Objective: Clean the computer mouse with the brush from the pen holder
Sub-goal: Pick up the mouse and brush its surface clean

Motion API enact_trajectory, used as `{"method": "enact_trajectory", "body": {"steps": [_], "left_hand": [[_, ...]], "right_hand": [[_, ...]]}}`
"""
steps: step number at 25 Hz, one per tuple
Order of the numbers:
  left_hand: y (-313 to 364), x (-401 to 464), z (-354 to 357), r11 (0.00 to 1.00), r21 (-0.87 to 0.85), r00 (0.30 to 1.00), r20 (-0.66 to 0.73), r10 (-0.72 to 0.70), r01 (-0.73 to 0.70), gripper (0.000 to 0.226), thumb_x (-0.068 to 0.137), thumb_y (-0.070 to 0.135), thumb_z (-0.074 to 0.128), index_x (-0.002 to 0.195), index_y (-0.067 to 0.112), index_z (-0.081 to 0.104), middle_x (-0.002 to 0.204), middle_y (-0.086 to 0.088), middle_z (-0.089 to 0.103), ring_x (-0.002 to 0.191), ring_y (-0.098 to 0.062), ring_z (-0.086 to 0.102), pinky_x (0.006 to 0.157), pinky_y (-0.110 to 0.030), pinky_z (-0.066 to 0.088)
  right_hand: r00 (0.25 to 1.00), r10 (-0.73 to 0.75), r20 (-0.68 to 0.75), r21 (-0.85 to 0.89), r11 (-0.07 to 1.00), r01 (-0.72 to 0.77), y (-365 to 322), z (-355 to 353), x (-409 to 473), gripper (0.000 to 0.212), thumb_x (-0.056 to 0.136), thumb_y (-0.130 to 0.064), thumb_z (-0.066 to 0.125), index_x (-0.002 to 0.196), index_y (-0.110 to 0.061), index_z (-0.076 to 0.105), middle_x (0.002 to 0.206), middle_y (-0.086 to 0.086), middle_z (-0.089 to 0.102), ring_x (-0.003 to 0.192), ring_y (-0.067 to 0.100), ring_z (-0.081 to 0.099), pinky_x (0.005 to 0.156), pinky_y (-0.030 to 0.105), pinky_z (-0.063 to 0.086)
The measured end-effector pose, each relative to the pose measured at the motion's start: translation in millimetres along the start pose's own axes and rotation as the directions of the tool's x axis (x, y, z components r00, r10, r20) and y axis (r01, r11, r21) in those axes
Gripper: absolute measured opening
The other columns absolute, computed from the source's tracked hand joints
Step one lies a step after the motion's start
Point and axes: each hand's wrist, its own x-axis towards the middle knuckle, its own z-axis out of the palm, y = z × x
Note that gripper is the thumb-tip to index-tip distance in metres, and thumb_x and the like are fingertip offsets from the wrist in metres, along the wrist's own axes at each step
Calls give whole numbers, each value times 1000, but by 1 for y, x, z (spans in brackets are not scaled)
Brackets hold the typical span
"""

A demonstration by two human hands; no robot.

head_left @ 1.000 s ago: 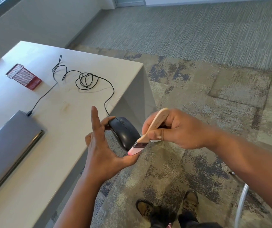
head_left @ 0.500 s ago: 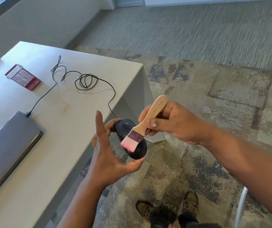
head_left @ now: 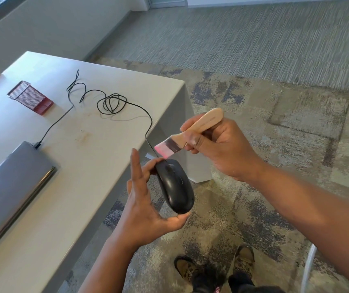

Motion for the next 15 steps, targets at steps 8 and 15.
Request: {"method": "enact_trajectory", "body": {"steps": [8,15], "left_hand": [[1,-3,-4,999,-19,999,25,-30,31,165,66,48,100,168,41,-29,158,1,52,147,-32,52,117,-71,38],[-3,-4,4,1000,-8,999,47,-16,17,167,65,46,102,169,38,-28,165,4,47,149,-35,51,115,-72,40]], "right_hand": [[852,158,500,-150,984,-94,-26,-17,-4,8,96,-2,64,100,-1,71,82,-3,71,75,8,65,72,23,53],[947,134,292,-99,989,-109,-13,-6,0,8,94,-4,69,102,-1,70,84,20,70,75,18,66,71,30,54]]}}
